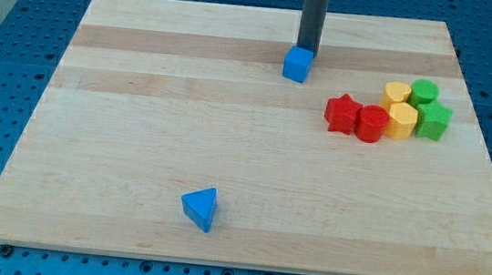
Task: Move blue cube towards center
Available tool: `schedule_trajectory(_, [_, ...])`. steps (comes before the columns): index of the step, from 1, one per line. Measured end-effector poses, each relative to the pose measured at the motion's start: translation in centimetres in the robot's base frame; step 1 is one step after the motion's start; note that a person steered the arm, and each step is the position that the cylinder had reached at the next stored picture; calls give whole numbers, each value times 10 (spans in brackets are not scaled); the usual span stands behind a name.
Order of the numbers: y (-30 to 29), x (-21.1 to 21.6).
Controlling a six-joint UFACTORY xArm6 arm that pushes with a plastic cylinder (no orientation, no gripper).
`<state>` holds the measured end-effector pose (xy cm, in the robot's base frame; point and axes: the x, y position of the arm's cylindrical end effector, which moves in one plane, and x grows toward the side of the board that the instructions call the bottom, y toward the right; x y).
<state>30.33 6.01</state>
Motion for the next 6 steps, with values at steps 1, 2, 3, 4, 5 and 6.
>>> schedule_trajectory(1, [-7,19])
schedule_trajectory(2, [-28,29])
schedule_trajectory(3, [-38,51])
schedule_trajectory(4, [-47,75])
schedule_trajectory(5, [-55,98])
schedule_trajectory(6, [-57,123])
